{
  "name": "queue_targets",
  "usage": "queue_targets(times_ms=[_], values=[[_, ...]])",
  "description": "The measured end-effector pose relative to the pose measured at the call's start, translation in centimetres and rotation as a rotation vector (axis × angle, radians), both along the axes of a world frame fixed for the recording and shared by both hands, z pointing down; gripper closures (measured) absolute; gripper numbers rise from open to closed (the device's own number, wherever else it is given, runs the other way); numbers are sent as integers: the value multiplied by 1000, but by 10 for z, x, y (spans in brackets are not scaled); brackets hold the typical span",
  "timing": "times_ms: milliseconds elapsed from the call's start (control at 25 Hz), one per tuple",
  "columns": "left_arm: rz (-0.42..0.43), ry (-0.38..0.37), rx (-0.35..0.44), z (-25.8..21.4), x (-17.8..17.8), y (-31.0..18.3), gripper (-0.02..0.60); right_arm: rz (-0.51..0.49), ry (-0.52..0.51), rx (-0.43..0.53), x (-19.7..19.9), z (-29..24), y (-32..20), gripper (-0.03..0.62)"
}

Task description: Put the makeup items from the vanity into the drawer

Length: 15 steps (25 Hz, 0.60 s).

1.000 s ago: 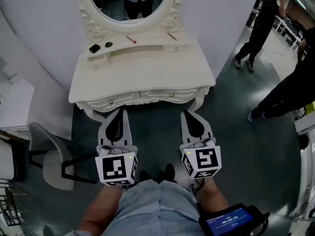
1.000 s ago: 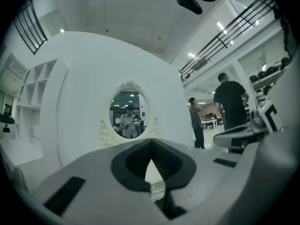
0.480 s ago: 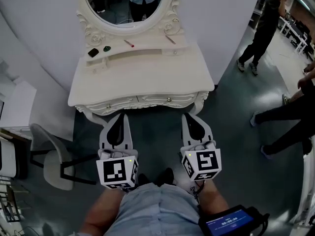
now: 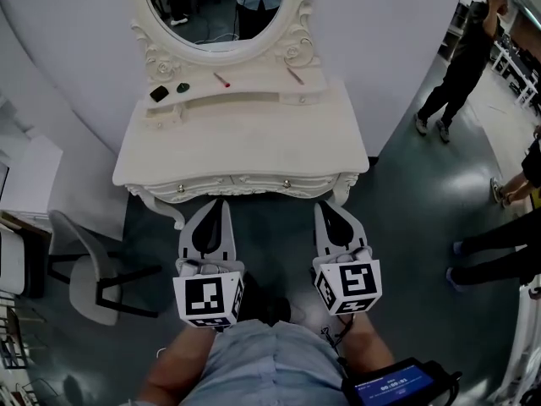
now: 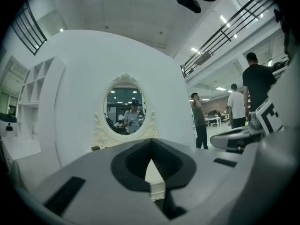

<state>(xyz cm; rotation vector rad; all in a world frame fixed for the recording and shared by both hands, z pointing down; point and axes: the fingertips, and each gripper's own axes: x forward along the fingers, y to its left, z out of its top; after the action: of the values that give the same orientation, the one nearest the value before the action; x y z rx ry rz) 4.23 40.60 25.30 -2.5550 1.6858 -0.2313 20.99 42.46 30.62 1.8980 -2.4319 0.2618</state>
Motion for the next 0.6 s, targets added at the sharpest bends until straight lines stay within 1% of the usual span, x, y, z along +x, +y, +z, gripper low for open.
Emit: queue_targets(times_ms=[240,360,520,600], values=[[4,-8,-18,20,9,-41,583,1,-6,-27,7,22,-39,593],[12,-3,-35,31,12,-77,583,10,-21,-38,9,28,-75,593],[37,32,-45,34,21,-130,583,9,-15,-42,6,29,-128,593],[57,15,-46,34,25,-157,583,16,-9,-44,8,28,-155,592]])
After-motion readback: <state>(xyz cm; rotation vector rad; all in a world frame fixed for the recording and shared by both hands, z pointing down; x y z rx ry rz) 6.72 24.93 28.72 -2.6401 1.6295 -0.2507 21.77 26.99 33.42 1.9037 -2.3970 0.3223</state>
